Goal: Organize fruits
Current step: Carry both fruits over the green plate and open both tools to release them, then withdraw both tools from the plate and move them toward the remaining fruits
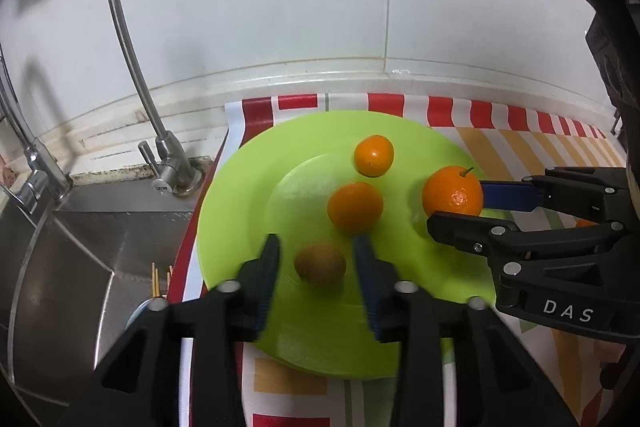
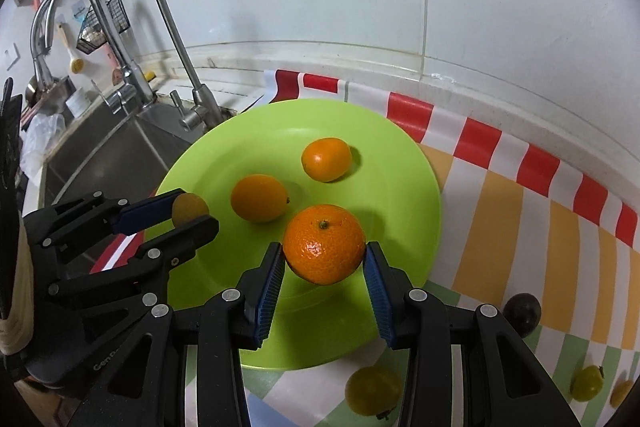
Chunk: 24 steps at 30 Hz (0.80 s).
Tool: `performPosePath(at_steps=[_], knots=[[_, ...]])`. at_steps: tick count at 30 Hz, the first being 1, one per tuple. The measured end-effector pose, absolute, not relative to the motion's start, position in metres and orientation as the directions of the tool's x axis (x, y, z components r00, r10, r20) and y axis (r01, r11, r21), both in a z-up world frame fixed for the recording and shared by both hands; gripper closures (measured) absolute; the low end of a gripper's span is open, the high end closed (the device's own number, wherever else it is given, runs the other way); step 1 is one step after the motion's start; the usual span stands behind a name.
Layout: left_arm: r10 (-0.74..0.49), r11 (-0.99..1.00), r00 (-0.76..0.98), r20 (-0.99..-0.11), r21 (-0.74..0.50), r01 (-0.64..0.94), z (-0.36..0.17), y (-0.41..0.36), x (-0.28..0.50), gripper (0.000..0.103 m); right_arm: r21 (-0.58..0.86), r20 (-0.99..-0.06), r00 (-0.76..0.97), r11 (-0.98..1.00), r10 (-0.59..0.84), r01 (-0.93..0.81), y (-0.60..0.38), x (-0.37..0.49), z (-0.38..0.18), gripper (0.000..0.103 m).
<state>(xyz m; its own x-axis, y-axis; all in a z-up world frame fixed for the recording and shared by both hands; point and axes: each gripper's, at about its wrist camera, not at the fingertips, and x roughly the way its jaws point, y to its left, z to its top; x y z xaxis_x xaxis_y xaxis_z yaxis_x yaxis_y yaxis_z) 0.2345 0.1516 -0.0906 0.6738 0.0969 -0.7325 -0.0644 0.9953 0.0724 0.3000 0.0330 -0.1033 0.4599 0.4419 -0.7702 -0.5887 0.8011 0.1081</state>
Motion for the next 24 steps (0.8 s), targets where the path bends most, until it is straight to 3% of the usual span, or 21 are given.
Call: performPosePath(at_steps=[4, 24], knots=[[0.109, 0.994, 0.68, -0.725, 0.064, -0.091, -0.081, 0.152, 0.23, 0.06, 0.118, -0.76, 0.47, 0.806, 0.449, -0.58, 0.03, 0.298, -0.098, 0.055], [0.109, 0.994, 0.782, -0.613, 0.087, -0.069, 0.0, 0.103, 0.173, 0.056, 0.097, -0.605, 0.641, 0.843, 0.472, -0.529, -0.035, 0.229, -0.019, 0.055]])
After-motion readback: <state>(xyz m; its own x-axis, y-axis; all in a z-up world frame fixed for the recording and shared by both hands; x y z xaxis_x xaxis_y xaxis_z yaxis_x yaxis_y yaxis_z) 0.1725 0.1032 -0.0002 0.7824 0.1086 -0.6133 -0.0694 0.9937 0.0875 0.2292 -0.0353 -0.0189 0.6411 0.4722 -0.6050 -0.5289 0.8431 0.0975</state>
